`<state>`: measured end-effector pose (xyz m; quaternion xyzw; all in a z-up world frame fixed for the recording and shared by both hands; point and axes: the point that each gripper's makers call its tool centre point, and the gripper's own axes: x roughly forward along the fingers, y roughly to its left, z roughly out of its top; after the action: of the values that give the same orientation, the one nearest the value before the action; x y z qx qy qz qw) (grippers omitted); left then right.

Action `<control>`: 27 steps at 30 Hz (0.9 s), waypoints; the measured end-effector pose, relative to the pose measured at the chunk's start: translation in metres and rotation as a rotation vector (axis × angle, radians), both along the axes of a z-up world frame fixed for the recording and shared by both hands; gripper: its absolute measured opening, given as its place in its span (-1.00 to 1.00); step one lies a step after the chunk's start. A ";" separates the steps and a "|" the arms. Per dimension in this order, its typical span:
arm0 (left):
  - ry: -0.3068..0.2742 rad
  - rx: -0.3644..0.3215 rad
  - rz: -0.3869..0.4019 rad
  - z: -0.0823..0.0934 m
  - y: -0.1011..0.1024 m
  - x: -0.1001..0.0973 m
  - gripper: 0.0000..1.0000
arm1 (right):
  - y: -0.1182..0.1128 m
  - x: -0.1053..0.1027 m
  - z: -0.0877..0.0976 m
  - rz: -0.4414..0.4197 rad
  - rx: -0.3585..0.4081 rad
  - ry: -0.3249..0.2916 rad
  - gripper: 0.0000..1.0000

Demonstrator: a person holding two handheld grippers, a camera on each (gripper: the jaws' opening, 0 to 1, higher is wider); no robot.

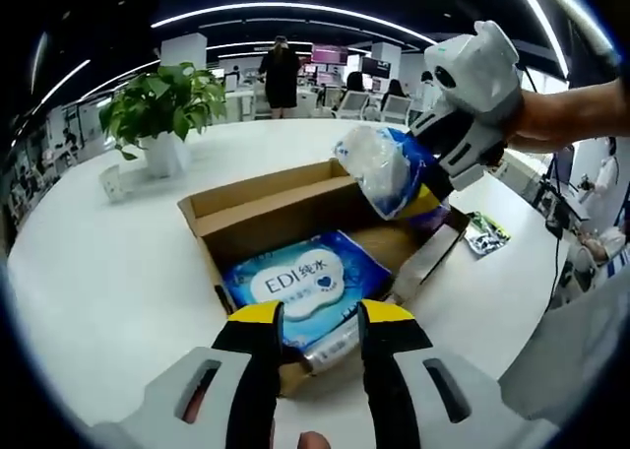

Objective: Operate the shoe box by opening the lid, removing the specified soft item, and placing it in the target area until the item is outside and the box remains undamaged.

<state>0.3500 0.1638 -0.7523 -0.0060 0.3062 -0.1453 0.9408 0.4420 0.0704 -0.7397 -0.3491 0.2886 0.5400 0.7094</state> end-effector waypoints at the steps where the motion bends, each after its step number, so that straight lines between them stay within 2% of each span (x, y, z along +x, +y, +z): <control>1: 0.000 -0.002 -0.001 0.000 0.000 0.000 -0.40 | 0.000 0.000 0.002 0.000 0.002 -0.003 -0.33; 18: 0.010 0.012 -0.016 -0.002 -0.003 -0.003 -0.40 | -0.004 -0.008 0.031 0.017 0.022 -0.073 -0.33; 27: 0.007 0.017 -0.025 -0.002 -0.005 -0.001 -0.40 | -0.021 -0.011 0.045 0.018 0.001 -0.103 -0.33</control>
<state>0.3490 0.1588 -0.7540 0.0052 0.3107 -0.1546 0.9378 0.4309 0.0498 -0.6944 -0.3785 0.2481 0.5280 0.7186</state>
